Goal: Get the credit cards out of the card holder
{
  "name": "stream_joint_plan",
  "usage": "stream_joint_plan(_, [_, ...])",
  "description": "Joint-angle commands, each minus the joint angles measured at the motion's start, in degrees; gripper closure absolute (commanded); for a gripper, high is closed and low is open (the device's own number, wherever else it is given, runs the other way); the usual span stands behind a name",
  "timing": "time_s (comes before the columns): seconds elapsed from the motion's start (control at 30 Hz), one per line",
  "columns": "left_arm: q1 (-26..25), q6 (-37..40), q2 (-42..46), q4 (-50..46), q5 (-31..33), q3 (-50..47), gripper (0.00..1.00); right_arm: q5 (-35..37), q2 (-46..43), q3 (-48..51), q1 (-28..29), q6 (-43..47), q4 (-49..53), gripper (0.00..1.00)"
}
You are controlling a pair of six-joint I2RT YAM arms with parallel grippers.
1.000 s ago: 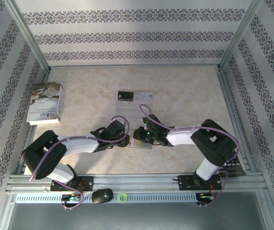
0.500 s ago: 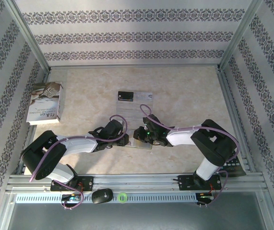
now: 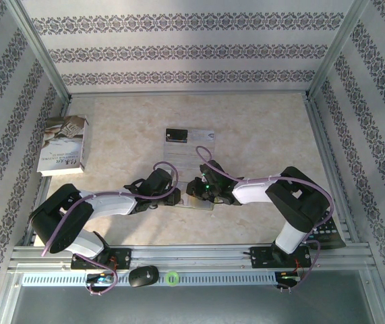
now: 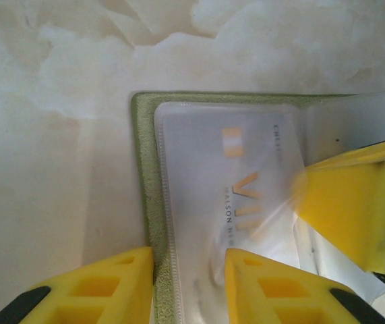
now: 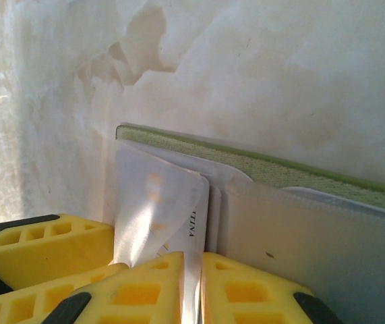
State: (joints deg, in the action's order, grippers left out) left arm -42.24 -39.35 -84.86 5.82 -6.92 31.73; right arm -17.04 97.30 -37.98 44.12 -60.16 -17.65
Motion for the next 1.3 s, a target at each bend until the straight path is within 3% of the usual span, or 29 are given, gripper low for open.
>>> stream_joint_plan(0.0, [-0.7, -1.3, -2.2, 3.9, -8.2, -0.6, 0.66, 0.3, 3.5, -0.5, 1.0, -0.6, -1.0, 0.86])
stream_joint_plan(0.2, [-0.6, -1.3, -1.3, 3.2, -7.5, -0.8, 0.62, 1.2, 2.5, 0.7, 0.8, -0.7, -1.6, 1.00])
stream_joint_plan(0.43, [-0.6, -0.4, 2.9, 2.6, -6.6, -1.7, 0.49, 3.5, -2.8, 1.5, 1.5, 2.1, 1.3, 1.00])
stream_joint_plan(0.63, [-0.6, 2.2, 6.1, 0.4, -2.5, -2.1, 0.58, 5.7, -6.3, 1.1, 1.8, 4.5, 6.3, 1.00])
stream_joint_plan(0.9, [-0.6, 5.8, 3.9, -3.1, 1.5, 0.4, 0.58, 8.6, -7.2, 0.5, 2.1, 6.3, 10.7, 1.00])
stream_joint_plan(1.27, [-0.5, 6.0, 3.6, -3.4, 1.5, 0.1, 0.59, 13.6, -10.9, 0.1, 2.1, 11.0, 16.4, 1.00])
